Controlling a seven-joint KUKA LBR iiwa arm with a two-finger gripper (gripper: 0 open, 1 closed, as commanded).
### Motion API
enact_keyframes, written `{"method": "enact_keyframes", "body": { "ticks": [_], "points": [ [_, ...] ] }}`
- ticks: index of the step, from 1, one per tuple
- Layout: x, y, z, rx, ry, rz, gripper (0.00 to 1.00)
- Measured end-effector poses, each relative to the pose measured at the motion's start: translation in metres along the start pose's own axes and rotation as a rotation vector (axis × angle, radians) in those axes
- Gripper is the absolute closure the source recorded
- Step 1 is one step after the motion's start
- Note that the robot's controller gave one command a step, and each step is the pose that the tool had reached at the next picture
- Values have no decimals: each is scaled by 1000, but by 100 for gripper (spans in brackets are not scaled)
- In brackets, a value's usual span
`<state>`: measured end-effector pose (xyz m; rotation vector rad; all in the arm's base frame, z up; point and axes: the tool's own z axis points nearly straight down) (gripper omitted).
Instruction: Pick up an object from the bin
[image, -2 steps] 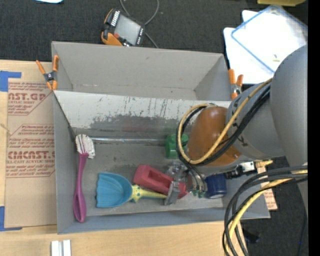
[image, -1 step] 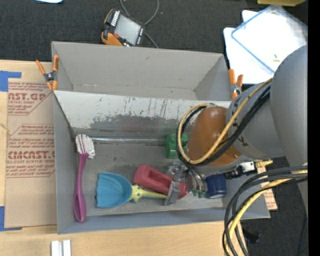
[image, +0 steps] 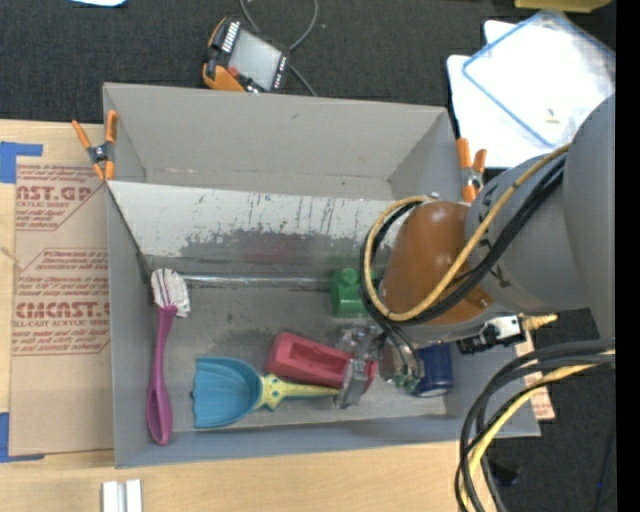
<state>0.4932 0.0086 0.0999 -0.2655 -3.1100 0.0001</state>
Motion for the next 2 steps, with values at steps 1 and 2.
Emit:
{"method": "enact_keyframes", "body": {
  "ticks": [1,2],
  "points": [
    [-1,0,-40,-1,-8,0,100],
    [0,0,-60,-1,-3,0,100]
  ]
}}
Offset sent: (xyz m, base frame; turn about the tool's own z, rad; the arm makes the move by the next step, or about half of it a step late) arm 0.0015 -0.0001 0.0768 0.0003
